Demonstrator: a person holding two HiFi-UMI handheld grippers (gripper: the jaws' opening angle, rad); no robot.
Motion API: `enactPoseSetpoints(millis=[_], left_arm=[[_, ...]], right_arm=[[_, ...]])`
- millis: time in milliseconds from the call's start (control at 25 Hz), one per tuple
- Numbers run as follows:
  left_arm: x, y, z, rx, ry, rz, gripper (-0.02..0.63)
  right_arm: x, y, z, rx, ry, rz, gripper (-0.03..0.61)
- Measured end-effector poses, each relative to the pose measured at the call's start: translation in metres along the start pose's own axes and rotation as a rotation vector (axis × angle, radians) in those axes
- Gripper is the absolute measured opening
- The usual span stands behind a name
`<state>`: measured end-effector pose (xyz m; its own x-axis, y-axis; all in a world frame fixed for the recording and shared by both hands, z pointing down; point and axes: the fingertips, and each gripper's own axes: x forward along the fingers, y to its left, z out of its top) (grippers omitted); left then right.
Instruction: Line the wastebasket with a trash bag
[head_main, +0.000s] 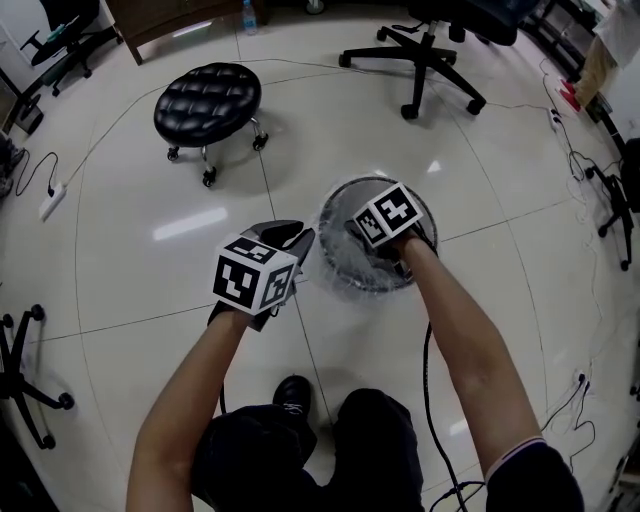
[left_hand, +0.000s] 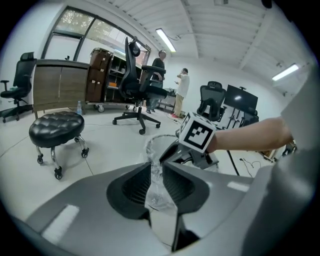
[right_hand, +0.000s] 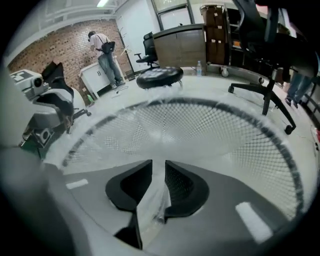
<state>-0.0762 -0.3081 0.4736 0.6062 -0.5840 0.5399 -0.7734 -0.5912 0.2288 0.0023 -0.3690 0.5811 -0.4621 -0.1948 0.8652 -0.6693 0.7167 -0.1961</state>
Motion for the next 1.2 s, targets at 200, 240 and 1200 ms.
enactPoseSetpoints(millis=[200, 240, 1200], left_arm=[[-0.007, -0.008, 0.017, 0.053, 0.005, 0.020, 0.084], [-0.009, -0.011, 0.022, 0.064, -0.002, 0.026, 0.083], [-0.066, -0.174, 0.101, 0.214, -0.332, -0.003, 0.012]], right_arm=[[-0.058, 0.006, 0.015, -0.006, -0.161, -0.017, 0.043], [-0.071, 0.007, 0.018, -0.001, -0.202, -0.023, 0.023], [-0.294, 0.106, -0.019, -0.143, -0.861, -0.155, 0.000]])
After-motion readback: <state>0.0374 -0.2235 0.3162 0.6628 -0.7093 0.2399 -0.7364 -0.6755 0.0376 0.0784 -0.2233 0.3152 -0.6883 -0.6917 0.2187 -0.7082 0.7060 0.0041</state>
